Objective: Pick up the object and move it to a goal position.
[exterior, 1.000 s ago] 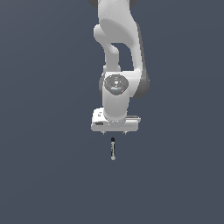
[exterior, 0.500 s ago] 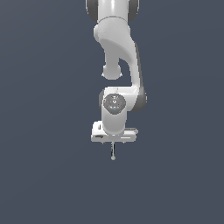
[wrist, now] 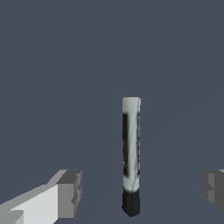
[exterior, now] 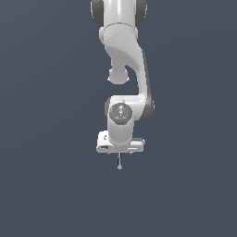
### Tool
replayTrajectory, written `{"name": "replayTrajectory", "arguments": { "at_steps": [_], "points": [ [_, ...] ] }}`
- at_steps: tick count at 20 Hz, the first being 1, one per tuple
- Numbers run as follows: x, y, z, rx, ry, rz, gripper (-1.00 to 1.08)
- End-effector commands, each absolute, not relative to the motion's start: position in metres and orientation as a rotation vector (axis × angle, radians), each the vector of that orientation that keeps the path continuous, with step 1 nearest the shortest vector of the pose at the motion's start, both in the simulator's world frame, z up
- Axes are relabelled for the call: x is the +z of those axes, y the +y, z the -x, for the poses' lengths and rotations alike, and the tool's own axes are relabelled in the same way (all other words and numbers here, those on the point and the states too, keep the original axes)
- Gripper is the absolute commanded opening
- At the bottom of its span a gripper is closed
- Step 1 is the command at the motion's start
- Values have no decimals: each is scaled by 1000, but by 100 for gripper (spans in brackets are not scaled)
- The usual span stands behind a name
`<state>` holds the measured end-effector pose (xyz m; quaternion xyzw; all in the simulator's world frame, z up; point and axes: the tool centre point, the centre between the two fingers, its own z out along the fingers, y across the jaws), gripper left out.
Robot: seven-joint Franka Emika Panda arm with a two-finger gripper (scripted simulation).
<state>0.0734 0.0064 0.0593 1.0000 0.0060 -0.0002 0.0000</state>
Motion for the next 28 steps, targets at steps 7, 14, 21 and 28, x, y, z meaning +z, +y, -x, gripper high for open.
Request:
{"name": "replayTrajectory", "arguments": {
  "at_steps": [7, 14, 21, 28],
  "points": [
    [25, 6, -73, -1, 19, -3141, 100],
    [10, 6, -74, 0, 19, -3142, 100],
    [10, 6, -74, 0, 19, -3142, -100],
    [10, 7, -74, 0, 19, -3142, -100]
  ]
}}
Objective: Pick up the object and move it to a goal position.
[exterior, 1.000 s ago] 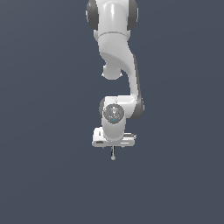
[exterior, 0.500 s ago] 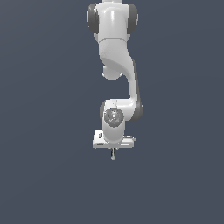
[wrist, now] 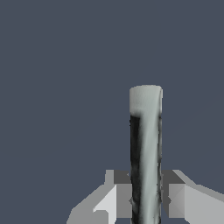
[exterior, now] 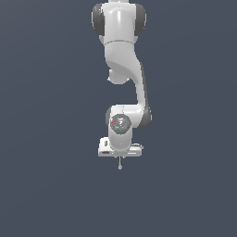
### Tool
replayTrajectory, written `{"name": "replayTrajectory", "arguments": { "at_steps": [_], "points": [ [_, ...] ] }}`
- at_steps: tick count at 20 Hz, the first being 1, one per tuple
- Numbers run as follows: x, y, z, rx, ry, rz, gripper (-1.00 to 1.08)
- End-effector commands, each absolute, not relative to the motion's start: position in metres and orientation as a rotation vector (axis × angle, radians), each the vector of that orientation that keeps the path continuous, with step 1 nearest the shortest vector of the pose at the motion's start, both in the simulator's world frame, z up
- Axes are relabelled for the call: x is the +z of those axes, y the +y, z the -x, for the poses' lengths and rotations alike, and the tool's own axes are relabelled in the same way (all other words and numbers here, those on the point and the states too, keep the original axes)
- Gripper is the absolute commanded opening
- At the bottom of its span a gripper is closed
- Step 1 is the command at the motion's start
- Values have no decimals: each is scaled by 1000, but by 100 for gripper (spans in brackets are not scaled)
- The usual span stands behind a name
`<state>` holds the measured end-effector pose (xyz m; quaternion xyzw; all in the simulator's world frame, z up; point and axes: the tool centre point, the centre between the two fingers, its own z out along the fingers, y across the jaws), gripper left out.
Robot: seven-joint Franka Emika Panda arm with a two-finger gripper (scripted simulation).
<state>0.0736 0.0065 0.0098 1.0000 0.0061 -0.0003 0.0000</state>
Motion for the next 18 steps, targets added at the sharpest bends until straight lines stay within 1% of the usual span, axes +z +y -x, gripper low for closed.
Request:
{"name": "replayTrajectory", "arguments": {
  "at_steps": [1, 6, 10, 18],
  "points": [
    [11, 8, -73, 0, 19, -3142, -100],
    [20, 20, -67, 0, 19, -3142, -100],
    [34, 38, -58, 0, 19, -3142, -100],
    [84, 102, -27, 0, 20, -3141, -100]
  ]
}}
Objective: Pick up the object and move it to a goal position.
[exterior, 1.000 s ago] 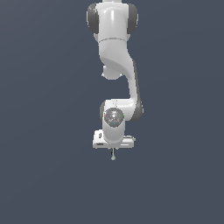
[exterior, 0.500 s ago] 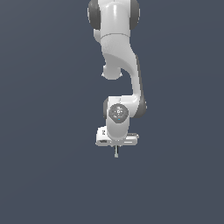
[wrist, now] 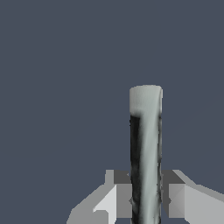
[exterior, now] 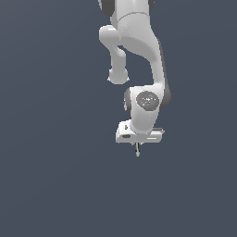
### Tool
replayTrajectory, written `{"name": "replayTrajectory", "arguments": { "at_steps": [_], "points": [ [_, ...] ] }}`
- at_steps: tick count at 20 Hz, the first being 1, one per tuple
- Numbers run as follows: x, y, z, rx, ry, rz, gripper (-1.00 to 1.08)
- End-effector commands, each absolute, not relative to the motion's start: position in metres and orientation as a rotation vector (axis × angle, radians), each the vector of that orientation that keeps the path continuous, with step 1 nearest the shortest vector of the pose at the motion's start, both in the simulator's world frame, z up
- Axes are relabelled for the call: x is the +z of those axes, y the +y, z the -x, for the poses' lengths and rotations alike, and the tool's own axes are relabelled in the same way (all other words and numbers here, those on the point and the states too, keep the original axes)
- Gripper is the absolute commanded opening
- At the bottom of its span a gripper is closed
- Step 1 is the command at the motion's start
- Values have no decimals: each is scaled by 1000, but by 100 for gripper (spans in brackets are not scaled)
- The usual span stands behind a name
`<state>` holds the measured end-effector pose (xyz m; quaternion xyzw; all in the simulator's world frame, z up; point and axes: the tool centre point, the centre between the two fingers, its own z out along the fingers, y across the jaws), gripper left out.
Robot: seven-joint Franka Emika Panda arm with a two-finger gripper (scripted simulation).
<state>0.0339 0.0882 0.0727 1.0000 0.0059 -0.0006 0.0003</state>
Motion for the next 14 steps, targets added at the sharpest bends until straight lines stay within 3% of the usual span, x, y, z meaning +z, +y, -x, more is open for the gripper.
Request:
{"name": "replayTrajectory", "arguments": {
  "at_steps": [1, 14],
  "points": [
    [91, 112, -23, 0, 20, -3141, -100],
    [171, 215, 22, 0, 20, -3141, -100]
  ]
}}
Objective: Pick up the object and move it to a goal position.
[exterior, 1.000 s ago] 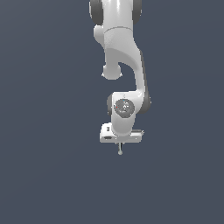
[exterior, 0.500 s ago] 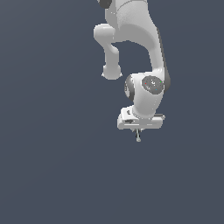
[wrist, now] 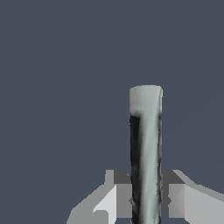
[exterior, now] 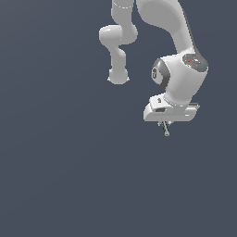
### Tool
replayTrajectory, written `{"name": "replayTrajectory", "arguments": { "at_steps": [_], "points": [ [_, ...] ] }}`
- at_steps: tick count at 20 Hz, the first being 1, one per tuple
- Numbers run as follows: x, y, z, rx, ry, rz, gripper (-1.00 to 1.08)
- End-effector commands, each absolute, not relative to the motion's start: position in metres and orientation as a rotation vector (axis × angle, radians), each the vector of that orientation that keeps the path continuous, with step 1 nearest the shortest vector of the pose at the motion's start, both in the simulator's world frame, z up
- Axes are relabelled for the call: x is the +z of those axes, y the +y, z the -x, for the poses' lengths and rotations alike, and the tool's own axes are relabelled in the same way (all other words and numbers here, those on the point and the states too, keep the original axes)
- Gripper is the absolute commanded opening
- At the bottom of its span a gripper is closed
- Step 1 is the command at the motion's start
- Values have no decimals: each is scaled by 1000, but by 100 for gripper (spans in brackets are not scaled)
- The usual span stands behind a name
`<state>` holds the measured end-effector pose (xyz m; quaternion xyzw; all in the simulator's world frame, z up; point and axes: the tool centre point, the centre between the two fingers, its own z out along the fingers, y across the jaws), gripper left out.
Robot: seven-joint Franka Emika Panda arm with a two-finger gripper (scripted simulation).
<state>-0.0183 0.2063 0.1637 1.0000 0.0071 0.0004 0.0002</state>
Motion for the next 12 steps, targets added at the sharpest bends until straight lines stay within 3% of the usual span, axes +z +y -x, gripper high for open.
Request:
{"name": "replayTrajectory", "arguments": {
  "at_steps": [1, 12],
  "points": [
    [175, 220, 24, 0, 20, -3141, -100],
    [181, 229, 26, 0, 19, -3142, -100]
  ]
}}
